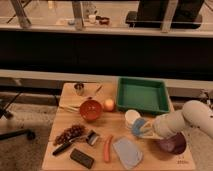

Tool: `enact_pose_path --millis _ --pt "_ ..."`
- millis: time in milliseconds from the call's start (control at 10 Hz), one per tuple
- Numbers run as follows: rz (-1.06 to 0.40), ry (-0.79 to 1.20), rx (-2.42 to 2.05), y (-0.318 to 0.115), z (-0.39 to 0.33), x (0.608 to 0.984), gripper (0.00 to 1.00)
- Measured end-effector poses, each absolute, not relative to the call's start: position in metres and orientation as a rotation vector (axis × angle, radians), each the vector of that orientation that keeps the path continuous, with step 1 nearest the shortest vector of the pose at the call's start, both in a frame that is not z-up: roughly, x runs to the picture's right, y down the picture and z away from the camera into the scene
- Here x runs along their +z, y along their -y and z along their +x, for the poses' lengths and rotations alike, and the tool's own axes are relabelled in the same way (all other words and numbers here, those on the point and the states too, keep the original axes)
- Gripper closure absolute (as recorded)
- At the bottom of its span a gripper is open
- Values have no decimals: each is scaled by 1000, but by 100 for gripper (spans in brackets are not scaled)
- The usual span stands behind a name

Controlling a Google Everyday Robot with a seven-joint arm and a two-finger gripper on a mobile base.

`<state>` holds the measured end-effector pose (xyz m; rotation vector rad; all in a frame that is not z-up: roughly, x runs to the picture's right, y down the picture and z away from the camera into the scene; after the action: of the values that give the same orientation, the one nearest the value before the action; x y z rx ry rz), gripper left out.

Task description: Stack cups on top of each other

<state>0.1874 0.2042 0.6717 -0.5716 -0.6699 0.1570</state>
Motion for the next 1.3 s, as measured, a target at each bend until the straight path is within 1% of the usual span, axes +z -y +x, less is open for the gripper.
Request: enact_pose_path --millis 800,1300 --pt "-558 687 164 -183 172 670 100" --pt "-541 680 198 -169 187 675 100"
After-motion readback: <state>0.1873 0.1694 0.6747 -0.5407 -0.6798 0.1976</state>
